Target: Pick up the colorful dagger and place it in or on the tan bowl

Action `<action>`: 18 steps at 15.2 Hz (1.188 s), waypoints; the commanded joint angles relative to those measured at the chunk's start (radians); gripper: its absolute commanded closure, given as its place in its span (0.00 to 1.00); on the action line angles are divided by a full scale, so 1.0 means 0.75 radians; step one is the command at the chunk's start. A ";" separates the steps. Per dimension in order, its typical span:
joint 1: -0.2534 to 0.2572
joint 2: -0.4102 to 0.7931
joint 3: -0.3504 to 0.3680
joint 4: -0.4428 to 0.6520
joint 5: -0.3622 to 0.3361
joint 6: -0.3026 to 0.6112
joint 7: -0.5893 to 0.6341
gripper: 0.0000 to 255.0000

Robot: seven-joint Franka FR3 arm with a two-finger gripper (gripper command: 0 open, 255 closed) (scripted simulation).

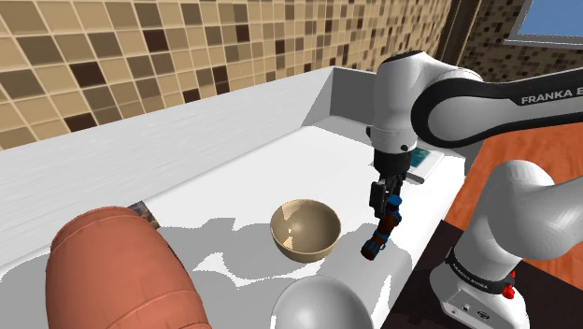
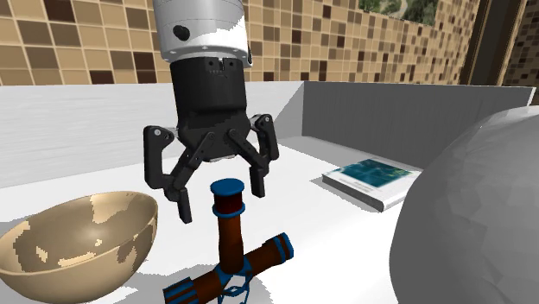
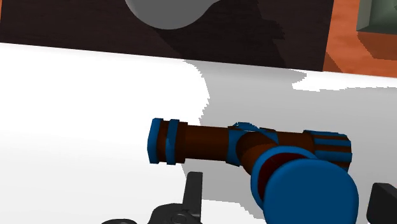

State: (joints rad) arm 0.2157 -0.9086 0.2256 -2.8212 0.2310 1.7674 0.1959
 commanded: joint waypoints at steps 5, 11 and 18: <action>0.000 0.000 0.000 0.000 0.000 0.000 0.000 1.00; 0.000 0.000 0.000 0.000 0.000 0.000 0.000 1.00; -0.010 -0.021 -0.024 0.114 -0.025 -0.134 0.008 1.00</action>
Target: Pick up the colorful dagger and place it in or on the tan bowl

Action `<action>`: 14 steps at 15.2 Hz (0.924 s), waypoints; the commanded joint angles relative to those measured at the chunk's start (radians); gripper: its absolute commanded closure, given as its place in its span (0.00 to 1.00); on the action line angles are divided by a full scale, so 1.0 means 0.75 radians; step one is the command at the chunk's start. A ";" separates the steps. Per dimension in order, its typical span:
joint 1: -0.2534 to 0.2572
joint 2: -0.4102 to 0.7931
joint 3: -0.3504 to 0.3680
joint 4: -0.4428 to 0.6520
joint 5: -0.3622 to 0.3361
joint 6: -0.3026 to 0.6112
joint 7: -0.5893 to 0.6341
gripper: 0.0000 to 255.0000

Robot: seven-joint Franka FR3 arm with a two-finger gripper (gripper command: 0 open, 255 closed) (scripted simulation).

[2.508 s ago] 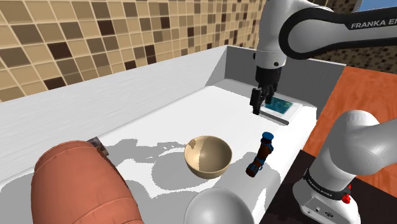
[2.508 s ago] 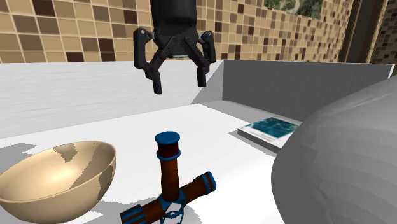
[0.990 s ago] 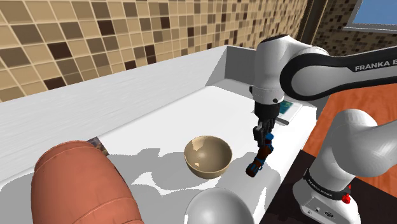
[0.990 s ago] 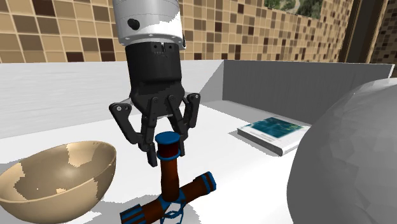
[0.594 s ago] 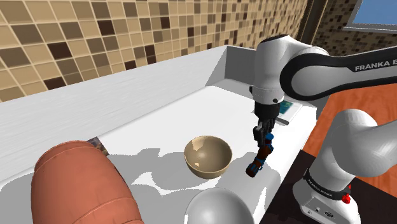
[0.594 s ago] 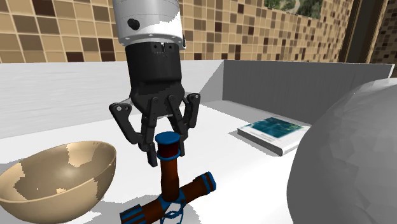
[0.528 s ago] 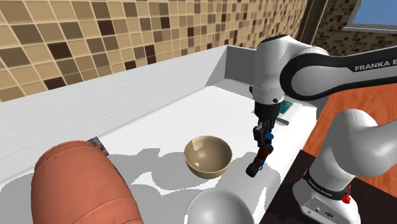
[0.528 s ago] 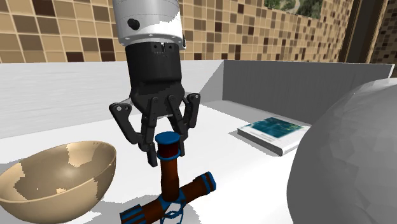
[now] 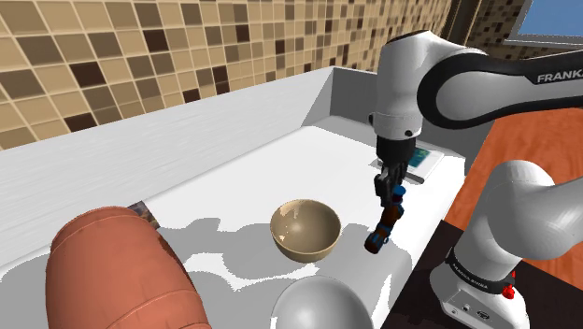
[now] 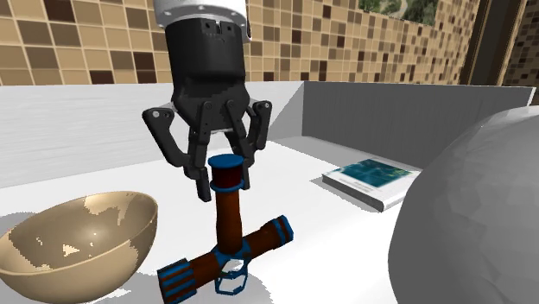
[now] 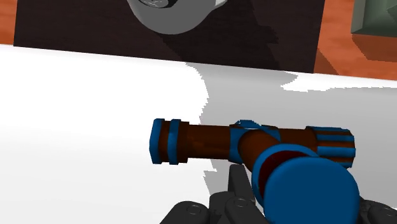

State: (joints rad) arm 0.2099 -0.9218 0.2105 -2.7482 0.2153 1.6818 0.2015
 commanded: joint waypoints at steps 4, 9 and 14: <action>-0.007 -0.005 -0.017 0.087 -0.017 -0.092 0.005 1.00; -0.012 0.000 -0.031 0.179 -0.031 -0.178 0.011 1.00; -0.017 0.014 -0.044 0.274 -0.043 -0.260 0.017 1.00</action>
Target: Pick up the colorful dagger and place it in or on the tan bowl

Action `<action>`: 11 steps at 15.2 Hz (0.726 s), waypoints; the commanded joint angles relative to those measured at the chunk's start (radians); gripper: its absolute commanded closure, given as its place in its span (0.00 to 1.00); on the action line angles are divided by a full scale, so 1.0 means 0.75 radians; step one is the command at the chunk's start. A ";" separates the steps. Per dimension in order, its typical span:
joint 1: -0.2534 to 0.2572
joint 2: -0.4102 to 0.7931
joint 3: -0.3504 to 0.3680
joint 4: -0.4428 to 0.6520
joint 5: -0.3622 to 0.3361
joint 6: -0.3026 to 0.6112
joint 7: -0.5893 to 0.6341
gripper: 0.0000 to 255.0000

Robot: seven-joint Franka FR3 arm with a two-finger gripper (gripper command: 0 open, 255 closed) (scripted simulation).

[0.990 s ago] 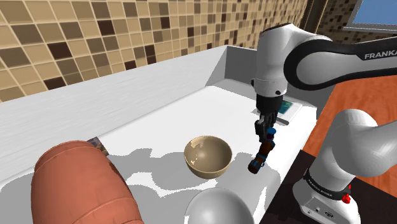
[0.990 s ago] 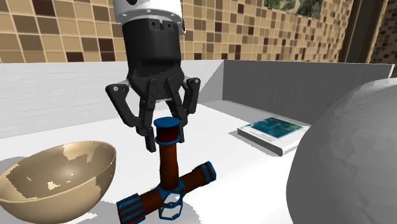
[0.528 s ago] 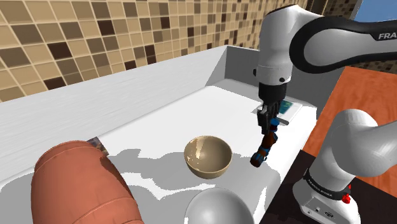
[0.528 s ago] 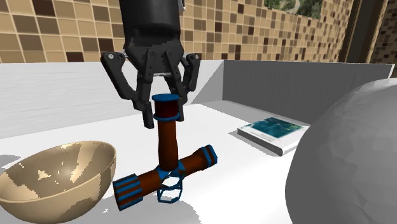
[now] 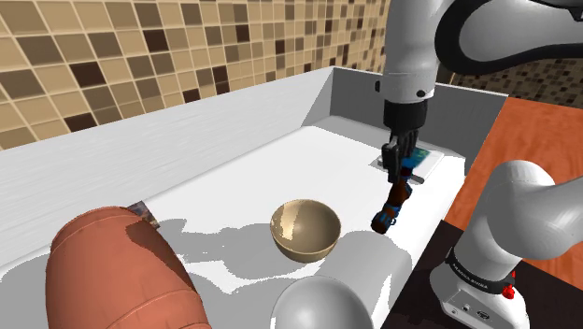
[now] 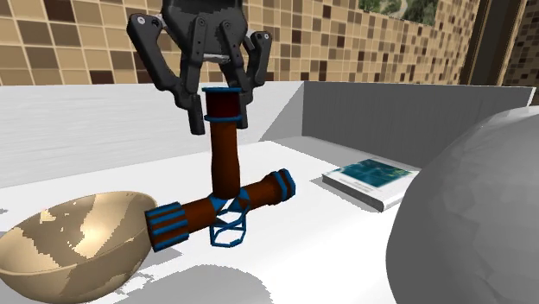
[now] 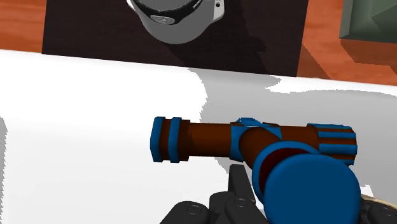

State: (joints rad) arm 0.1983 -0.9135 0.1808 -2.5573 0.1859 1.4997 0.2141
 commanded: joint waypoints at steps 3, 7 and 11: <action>-0.004 0.014 -0.011 0.079 -0.010 -0.066 0.003 1.00; -0.008 0.033 -0.020 0.161 -0.018 -0.129 0.008 1.00; -0.011 0.056 -0.027 0.246 -0.025 -0.191 0.013 1.00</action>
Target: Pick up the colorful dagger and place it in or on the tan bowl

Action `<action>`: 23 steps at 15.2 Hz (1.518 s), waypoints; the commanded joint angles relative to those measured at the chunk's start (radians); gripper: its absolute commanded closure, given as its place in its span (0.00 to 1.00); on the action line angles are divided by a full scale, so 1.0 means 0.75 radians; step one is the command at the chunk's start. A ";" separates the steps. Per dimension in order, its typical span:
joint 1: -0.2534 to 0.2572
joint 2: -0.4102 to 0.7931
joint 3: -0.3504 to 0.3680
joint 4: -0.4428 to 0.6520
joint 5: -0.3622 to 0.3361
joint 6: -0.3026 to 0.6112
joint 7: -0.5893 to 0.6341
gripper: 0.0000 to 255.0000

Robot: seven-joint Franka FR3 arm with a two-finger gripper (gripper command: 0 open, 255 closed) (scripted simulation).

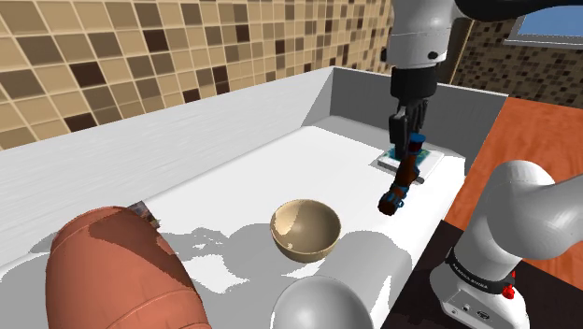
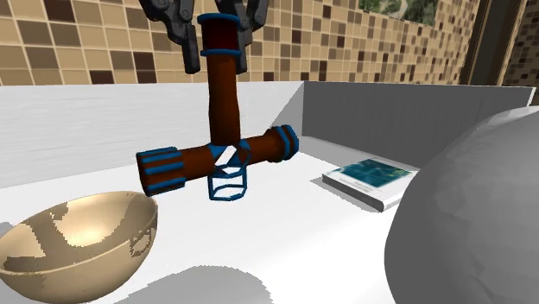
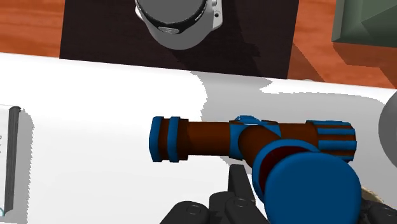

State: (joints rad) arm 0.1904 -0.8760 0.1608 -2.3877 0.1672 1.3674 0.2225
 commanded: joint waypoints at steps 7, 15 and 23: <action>-0.010 0.302 0.115 0.289 0.051 0.029 0.116 1.00; -0.027 0.714 0.269 0.727 0.037 0.024 0.297 1.00; -0.018 0.872 0.331 0.824 0.005 0.086 0.370 1.00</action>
State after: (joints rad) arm 0.1762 -0.2219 0.4079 -1.7576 0.1707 1.4191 0.5003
